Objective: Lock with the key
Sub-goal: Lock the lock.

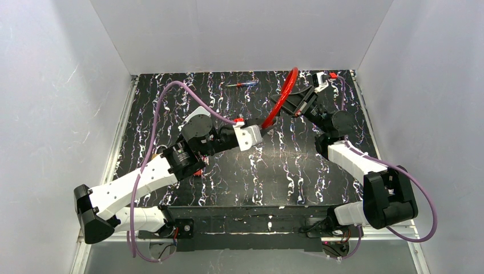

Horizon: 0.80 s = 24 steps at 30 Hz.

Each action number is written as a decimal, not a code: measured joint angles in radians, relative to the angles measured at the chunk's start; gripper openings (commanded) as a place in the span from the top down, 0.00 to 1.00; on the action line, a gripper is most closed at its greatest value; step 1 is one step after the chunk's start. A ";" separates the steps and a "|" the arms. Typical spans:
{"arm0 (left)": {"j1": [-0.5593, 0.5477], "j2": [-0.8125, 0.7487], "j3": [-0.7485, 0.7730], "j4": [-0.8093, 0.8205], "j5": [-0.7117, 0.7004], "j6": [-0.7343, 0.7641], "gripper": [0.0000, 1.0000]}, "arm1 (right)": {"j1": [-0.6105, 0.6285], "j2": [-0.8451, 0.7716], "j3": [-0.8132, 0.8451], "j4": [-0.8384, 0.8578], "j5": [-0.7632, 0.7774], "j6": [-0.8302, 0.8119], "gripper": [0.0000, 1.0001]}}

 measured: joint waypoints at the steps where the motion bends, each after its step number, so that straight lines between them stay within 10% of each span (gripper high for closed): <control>1: 0.000 0.000 0.000 0.000 0.002 0.000 0.92 | 0.000 0.000 0.000 0.000 0.000 0.000 0.99; 24: 0.001 0.009 0.124 -0.150 -0.162 -0.097 0.62 | -0.003 0.002 -0.002 -0.010 -0.044 -0.042 0.99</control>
